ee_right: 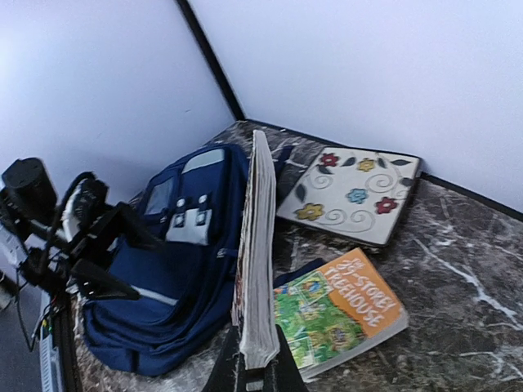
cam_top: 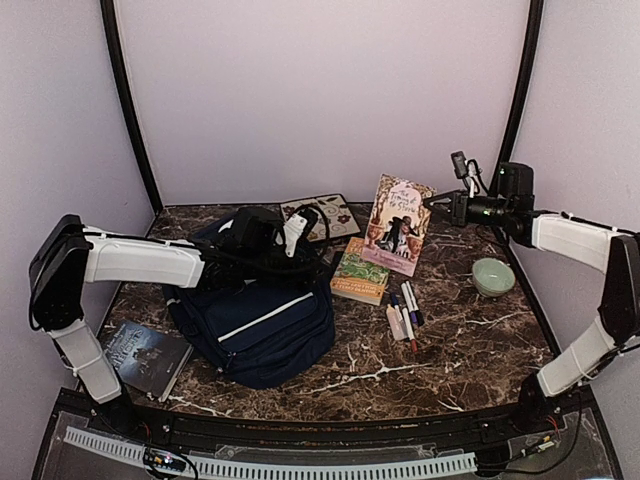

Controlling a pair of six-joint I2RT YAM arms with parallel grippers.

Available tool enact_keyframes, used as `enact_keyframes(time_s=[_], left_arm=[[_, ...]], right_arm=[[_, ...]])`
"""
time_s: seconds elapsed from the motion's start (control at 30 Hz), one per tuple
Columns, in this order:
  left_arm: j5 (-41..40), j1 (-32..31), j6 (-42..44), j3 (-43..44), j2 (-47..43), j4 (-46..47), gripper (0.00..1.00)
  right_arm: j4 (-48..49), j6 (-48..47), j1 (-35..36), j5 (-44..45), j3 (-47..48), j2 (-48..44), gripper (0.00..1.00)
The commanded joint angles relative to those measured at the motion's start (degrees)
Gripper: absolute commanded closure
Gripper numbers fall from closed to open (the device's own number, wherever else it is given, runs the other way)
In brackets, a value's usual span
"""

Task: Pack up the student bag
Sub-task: Pass from the right arm to the left

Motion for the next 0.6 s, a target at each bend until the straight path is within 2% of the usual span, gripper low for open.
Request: enact_keyframes(time_s=[0.0,0.17,0.3,0.43,0.57], left_arm=[[7.7,-0.1,1.5,-7.6,-6.7,13.1,0.19],[17.8,-0.1,-2.9,-12.6,-8.7,22.1,0.2],[27.4,-0.1,-11.1,-11.7,-5.0,28.5,0.26],[29.9,-0.2,-18.9,-11.0,-0.1,38.3,0.26],[31.6,-0.5,-20.9,-6.6,3.9,38.9,0.32]], right_arm=[[-17.0,-14.6,4.6,-4.5,1.3,-6.8,1.0],[-24.6,-16.9,8.3,-6.1,2.9,-10.4,1.0],[-28.8,-19.0,10.1,-6.7,5.2,-10.7,1.0],[-30.9,-20.1,11.9,-6.8,7.0,-9.9,1.0],[-30.5,-19.3,13.2,-6.3,7.5,-9.0,1.0]])
